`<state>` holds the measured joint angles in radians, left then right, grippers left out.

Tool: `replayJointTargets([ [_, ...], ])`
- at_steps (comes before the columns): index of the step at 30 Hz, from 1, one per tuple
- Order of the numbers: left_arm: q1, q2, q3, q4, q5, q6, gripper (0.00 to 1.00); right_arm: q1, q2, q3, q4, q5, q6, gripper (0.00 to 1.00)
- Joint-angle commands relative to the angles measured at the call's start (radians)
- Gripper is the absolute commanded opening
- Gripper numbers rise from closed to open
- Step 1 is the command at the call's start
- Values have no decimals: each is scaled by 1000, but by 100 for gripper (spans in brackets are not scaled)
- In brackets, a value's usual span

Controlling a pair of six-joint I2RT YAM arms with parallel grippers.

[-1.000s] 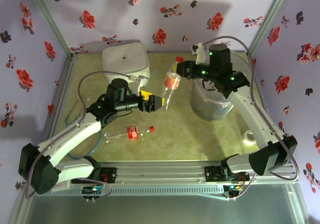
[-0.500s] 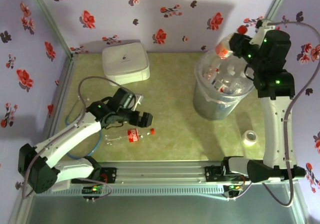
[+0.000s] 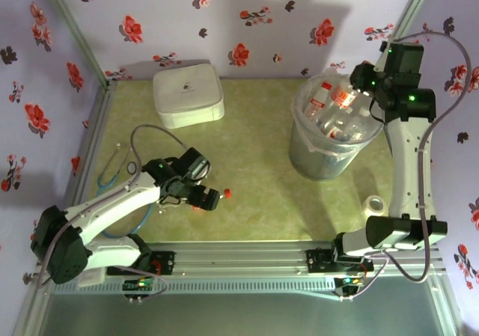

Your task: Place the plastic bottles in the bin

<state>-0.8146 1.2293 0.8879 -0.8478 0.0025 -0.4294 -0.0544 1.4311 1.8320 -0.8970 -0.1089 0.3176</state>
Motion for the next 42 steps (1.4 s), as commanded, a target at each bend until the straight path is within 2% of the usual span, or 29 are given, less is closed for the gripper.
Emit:
replayJointTargets([
  [1, -8, 11, -28, 21, -50, 29, 100, -2, 17, -4, -123, -10, -5, 15],
  [4, -8, 33, -28, 33, -74, 20, 100, -2, 47, -34, -137, -7, -14, 15],
  [14, -8, 24, -52, 76, -126, 9, 100, -1, 157, -190, -18, -99, 31, 15],
  [22, -8, 57, -38, 98, -141, 27, 100, 2, 196, -267, 44, -98, 55, 16],
  [28, -8, 64, -4, 81, -145, 51, 100, 0, 175, -194, -10, -47, 33, 40],
  [35, -8, 64, 72, -6, -177, 102, 100, -1, 120, 16, -148, 21, -26, 54],
  [38, -5, 97, 102, -62, -223, 95, 100, -1, 75, 30, -168, 38, -33, 60],
  [42, 15, 163, 144, -158, -242, 47, 100, 1, 11, -4, -169, 18, -31, 62],
])
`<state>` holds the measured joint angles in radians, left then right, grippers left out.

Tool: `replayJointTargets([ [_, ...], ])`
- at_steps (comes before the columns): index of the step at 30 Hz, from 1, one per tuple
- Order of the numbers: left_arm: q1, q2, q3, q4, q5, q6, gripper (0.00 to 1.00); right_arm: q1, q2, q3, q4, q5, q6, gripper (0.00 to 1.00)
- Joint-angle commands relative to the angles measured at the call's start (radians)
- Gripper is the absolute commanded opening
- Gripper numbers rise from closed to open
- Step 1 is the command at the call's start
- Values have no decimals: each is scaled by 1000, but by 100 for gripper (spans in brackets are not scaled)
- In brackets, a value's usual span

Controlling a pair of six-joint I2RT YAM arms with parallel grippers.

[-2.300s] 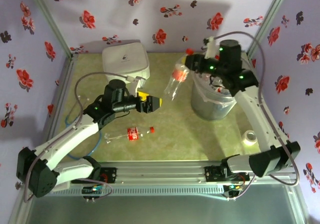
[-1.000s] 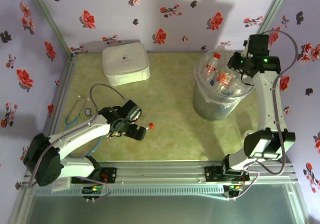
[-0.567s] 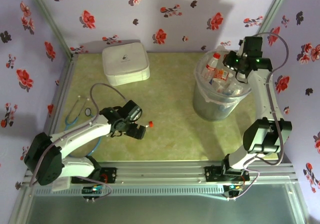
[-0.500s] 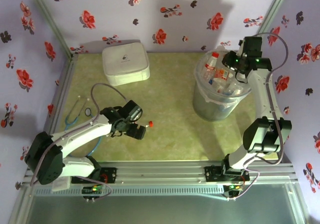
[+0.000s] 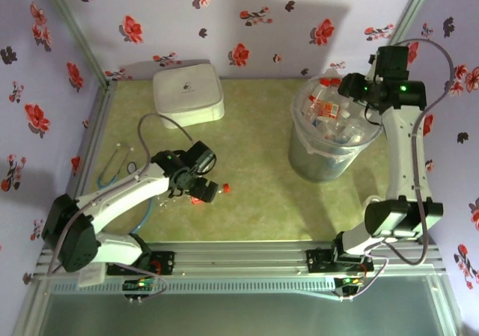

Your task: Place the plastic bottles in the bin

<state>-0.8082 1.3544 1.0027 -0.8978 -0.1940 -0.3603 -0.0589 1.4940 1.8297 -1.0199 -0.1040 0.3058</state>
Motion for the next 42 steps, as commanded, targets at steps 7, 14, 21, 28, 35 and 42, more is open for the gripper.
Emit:
replayJointTargets([
  [7, 44, -1, 97, -234, -39, -313, 100, 5, -149, -100, 4, -91, -1, 64],
  [14, 65, -294, -136, 57, -29, -925, 96, 7, -172, -161, 45, -109, -1, 65],
  [21, 67, -519, -444, 376, -148, -1430, 89, 8, -183, -207, 75, -134, 5, 65],
  [28, 29, -436, -369, 277, -213, -1509, 97, 18, -176, -205, 96, -139, 13, 65],
  [35, 11, -396, -426, 332, -202, -1582, 98, 19, -171, -229, 110, -140, 10, 65],
  [42, -4, -337, -477, 394, -209, -1603, 97, 22, -172, -250, 130, -147, 16, 65],
])
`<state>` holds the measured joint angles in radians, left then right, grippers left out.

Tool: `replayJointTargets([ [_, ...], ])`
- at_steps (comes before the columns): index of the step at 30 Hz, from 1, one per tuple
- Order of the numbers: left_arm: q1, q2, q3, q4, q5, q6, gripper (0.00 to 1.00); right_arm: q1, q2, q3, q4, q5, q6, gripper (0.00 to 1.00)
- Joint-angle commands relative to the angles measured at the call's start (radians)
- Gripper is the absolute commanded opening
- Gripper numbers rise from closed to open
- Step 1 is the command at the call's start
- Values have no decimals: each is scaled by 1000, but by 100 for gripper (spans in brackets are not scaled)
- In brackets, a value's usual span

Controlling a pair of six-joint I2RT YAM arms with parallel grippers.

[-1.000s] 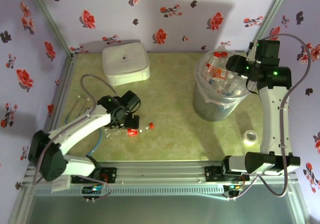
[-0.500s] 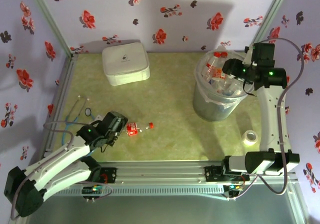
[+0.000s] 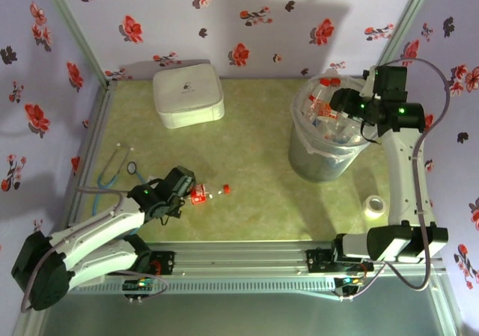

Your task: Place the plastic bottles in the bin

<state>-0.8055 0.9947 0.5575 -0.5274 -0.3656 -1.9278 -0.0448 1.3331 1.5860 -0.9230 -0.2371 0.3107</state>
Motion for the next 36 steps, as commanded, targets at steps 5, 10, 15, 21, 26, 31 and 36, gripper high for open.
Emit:
replayJointTargets([
  [5, 23, 56, -91, 122, -48, 14, 96, 8, -21, -16, 33, -16, 6, 66],
  [10, 75, 94, -66, 122, -43, 127, 94, 8, -27, -32, 30, -22, 8, 66],
  [15, 118, 78, -52, 120, -45, 164, 72, 10, -57, -48, 36, -54, 14, 66],
  [21, 161, 45, 8, 78, -46, 283, 55, 19, -114, -47, 50, -153, 19, 66],
  [26, 221, 47, 111, 9, -19, 440, 48, 103, -138, -42, 44, -219, -9, 66],
  [31, 286, 51, 211, 4, 69, 646, 41, 223, -138, -30, 56, -313, -30, 65],
  [36, 328, 141, 380, -17, 256, 891, 38, 346, -110, -13, 66, -371, -51, 64],
])
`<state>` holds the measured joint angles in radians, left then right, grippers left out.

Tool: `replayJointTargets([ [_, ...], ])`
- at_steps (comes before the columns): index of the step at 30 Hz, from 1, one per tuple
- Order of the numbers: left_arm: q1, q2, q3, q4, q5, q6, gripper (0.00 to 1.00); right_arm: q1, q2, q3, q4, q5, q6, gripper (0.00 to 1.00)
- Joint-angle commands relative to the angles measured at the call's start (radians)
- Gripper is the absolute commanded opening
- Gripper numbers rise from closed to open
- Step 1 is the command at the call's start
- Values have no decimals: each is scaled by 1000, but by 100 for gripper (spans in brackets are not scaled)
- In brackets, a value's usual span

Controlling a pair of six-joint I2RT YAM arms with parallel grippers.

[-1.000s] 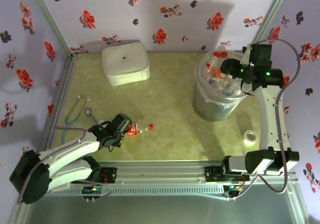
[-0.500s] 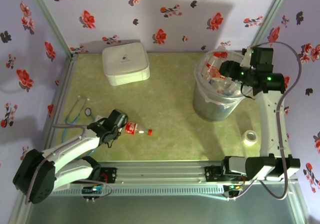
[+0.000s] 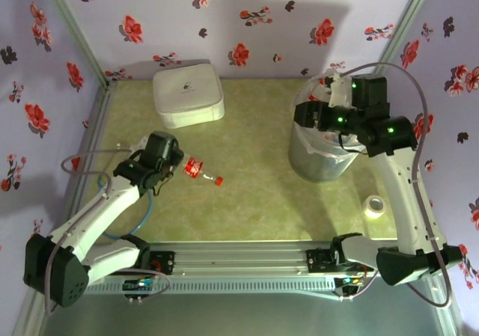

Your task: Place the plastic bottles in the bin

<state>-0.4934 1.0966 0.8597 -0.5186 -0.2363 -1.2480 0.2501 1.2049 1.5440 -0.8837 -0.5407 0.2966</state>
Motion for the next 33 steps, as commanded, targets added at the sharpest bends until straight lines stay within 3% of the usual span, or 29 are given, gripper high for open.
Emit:
replayJointTargets([
  [1, 22, 59, 107, -8, 189, 276, 39, 86, 32, 34, 19, -69, -51, 64],
  [3, 28, 89, 156, 28, 300, 380, 39, 154, 60, 44, -5, -66, -89, 63],
  [7, 39, 130, 215, 177, 584, 492, 30, 265, 100, 33, -11, -54, -144, 63],
  [12, 39, 170, 211, 388, 768, 437, 30, 302, 133, -46, 95, -106, -120, 65],
  [15, 39, 190, 172, 532, 854, 368, 30, 312, 178, -68, 123, -138, -90, 76],
  [20, 38, 195, 123, 705, 905, 292, 29, 344, 262, -73, 163, -156, -79, 80],
  [24, 25, 197, 116, 749, 926, 284, 29, 344, 316, -66, 217, -156, -68, 79],
  [33, 7, 189, 102, 757, 931, 307, 33, 338, 389, -41, 233, -233, -51, 57],
])
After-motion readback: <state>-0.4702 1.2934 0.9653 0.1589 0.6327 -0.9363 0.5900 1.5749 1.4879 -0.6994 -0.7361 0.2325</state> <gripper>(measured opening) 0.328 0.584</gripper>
